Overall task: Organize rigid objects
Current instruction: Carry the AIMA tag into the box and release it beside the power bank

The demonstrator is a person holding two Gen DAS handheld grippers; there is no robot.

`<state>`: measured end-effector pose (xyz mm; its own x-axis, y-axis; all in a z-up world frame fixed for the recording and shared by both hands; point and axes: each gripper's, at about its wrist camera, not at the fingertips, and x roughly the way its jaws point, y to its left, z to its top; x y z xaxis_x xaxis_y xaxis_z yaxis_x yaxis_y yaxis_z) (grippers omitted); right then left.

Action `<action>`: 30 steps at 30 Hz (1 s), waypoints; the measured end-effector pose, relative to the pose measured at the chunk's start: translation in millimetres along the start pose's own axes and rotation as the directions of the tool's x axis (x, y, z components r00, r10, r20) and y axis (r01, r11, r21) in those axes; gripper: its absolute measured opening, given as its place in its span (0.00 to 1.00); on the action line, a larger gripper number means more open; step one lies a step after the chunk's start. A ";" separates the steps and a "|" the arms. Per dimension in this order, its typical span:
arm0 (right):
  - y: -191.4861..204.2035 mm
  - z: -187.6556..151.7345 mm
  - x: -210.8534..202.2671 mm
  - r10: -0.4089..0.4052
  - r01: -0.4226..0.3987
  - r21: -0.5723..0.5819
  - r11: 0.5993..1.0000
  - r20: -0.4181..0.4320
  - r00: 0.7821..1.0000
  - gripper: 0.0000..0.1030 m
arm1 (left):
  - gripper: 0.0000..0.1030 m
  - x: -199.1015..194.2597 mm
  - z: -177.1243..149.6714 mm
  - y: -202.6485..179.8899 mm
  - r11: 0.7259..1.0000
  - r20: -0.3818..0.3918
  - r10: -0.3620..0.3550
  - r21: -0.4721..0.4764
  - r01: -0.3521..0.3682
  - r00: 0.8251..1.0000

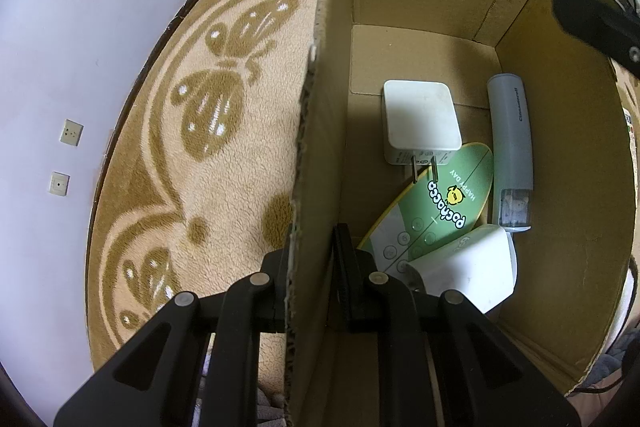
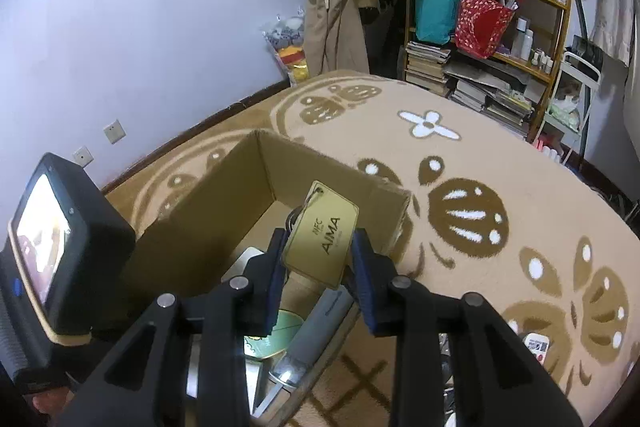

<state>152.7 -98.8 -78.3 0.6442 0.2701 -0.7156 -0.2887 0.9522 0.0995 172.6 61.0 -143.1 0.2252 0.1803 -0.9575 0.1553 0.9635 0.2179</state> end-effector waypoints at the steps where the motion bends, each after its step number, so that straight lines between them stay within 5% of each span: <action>1: 0.2 -0.6 1.8 0.013 -0.013 0.012 1.000 -0.005 1.000 0.33 | 0.15 0.0 0.0 0.1 1.000 0.000 0.000 0.000 0.000 1.000; 20: 16.4 -10.7 22.6 -0.051 0.050 -0.014 0.999 -0.060 0.997 0.36 | 0.15 -1.6 -0.2 0.0 1.000 -0.001 -0.015 -0.008 0.015 1.000; 22: 16.2 -9.2 18.3 -0.054 0.054 -0.014 0.998 -0.045 0.997 0.51 | 0.16 -1.9 -0.4 -0.1 1.000 -0.001 -0.014 -0.008 0.014 1.000; 30: 3.4 -3.7 -3.4 -0.076 0.076 0.031 0.997 -0.006 0.997 0.72 | 0.16 -3.4 -0.1 -0.3 1.000 -0.002 -0.013 -0.007 0.013 1.000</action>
<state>146.9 -97.0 -78.0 0.6601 0.1962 -0.7251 -0.2170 0.9739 0.0659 171.7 60.2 -139.9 0.2215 0.1683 -0.9605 0.1514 0.9671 0.2044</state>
